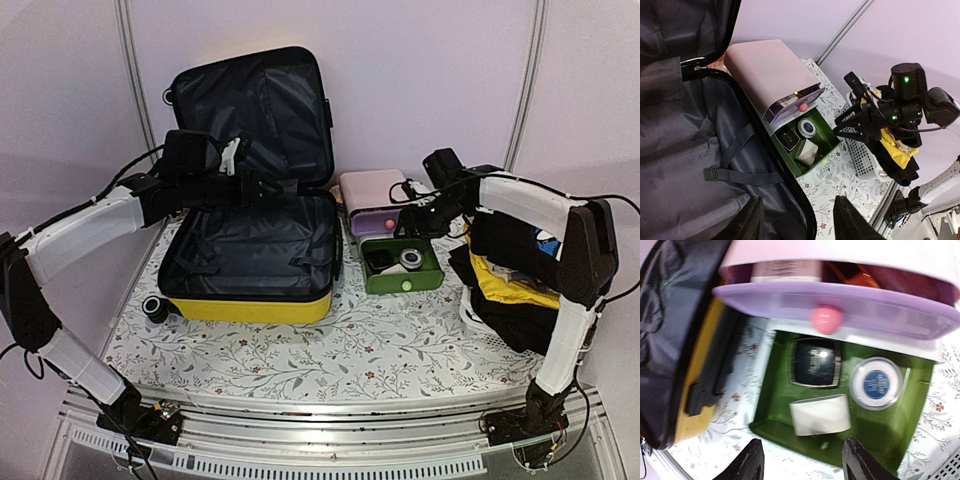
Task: Open, take out, and arrange the luggage
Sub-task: Close the drawer in the storage box.
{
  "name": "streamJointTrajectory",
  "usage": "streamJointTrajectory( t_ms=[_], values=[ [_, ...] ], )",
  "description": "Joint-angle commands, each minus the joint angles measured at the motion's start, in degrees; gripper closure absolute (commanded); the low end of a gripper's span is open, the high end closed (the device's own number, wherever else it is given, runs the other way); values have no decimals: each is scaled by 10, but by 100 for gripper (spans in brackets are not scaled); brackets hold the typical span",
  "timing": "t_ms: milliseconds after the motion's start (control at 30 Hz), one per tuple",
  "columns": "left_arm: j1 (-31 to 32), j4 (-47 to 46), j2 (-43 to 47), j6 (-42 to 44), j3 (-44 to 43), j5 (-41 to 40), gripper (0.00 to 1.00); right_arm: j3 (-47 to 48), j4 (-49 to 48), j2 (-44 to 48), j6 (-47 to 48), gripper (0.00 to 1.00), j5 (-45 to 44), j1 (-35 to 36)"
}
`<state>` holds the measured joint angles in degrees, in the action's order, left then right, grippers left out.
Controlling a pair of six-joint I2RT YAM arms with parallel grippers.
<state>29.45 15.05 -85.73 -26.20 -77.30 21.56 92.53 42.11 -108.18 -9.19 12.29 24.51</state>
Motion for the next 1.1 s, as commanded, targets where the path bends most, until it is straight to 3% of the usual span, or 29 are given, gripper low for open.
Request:
streamJointTrajectory(
  t_ms=[0, 367, 667, 833, 1067],
  values=[
    [-5, -15, 11, 0, 9, 4, 51, -41, 28, 43, -9, 44, -9, 48],
    [-4, -30, 2, -3, 14, 18, 51, -224, -47, 102, -148, 39, -76, 84],
    [-4, -24, 5, 1, 16, 14, 51, -274, -190, 89, -161, 51, -128, 84],
    [-5, -10, 8, 6, 10, 6, 51, -268, -199, 61, -161, 52, -152, 84],
    [-6, -5, 8, 8, 5, 6, 50, -291, -274, 55, -151, 63, -195, 84]
  ],
)
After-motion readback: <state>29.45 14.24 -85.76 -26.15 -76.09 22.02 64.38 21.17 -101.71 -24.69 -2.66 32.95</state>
